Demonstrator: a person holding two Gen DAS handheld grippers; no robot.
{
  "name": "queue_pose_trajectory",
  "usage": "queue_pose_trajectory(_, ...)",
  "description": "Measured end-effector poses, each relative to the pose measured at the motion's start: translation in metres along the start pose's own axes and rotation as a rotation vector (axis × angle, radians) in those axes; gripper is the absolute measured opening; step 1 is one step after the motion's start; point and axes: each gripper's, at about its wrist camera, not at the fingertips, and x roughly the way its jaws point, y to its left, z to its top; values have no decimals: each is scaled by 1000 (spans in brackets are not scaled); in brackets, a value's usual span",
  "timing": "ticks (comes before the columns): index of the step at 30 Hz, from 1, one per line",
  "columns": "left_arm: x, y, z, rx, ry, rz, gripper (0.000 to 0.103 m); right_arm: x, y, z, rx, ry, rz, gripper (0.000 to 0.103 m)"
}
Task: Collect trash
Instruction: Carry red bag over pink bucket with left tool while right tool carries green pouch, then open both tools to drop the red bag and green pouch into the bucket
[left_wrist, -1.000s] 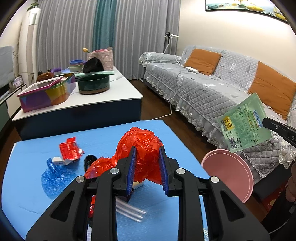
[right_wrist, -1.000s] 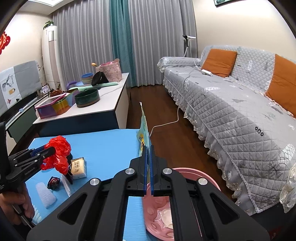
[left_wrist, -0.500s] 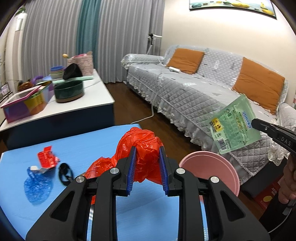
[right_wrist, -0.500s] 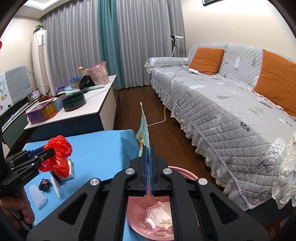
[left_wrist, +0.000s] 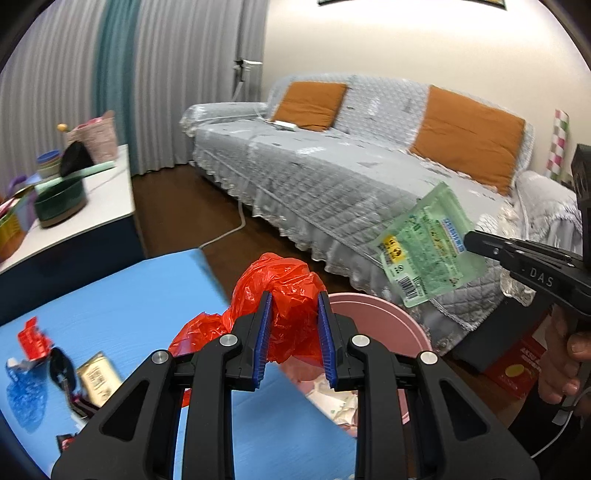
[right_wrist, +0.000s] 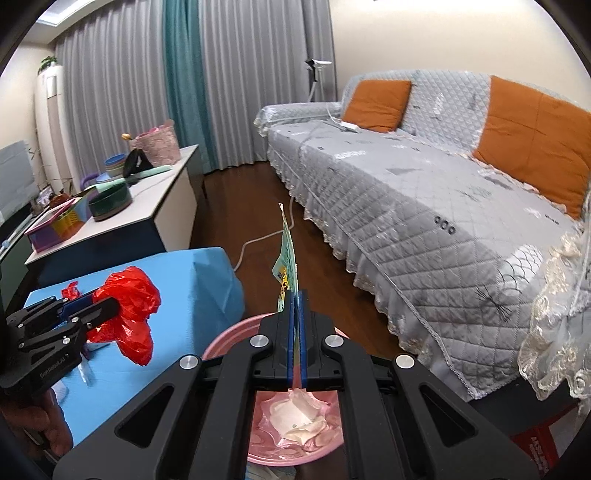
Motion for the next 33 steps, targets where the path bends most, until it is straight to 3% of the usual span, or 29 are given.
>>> queue_pose_trajectory(15,44,-50,8,66,66,-41,24,14,-17,-1,30,20,-5,2)
queue_pose_trajectory(20,54,-53,9,34,89,-63,30,20,-15,0,38,34,12,5)
queue_pose_trajectory(22,57,-50,10,9,98,-71,41,25,-12,0,33,52,19,11)
queue_pose_trajectory(23,58,-48,10,1,97,-69,41,25,-11,0,33,53,16,16)
queue_pose_trajectory(25,56,-42,9,-8,99,-60,41,25,-10,0,39,46,8,36)
queue_pose_trajectory(33,38,-13,7,-33,82,-4,41,21,3,6,65,25,31,38)
